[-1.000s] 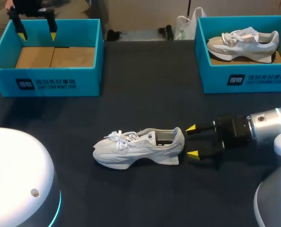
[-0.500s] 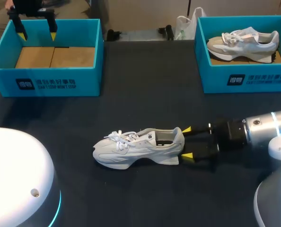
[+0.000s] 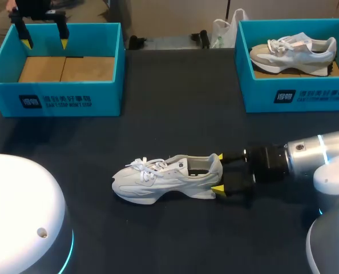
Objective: Take the shoe out of the shoebox, open the shoe tongue, remove and reinsert the insole, then place the shoe into the shoebox
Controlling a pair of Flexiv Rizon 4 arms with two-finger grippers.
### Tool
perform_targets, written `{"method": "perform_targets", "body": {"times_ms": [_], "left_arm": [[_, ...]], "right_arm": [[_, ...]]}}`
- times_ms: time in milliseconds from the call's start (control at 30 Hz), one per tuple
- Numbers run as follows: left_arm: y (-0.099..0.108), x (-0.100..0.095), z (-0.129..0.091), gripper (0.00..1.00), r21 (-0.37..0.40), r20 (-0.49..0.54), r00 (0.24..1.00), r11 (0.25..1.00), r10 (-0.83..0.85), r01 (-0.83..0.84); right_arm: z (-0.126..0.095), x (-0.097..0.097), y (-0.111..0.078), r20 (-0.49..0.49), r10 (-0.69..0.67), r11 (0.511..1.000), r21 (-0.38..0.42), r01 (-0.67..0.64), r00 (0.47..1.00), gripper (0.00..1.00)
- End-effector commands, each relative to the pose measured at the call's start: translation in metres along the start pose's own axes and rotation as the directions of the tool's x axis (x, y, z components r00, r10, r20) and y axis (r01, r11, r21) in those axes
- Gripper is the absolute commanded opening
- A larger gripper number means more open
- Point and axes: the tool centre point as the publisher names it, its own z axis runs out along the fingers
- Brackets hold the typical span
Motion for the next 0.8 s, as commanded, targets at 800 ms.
{"method": "perform_targets", "body": {"times_ms": [800], "left_arm": [[0.0,0.0,0.0,1.0,0.0,0.0,1.0,1.0,0.0,0.0]], "right_arm": [[0.021,0.0,-0.001,-0.017,-0.01,1.0,-0.016,0.009,1.0,1.0]]}}
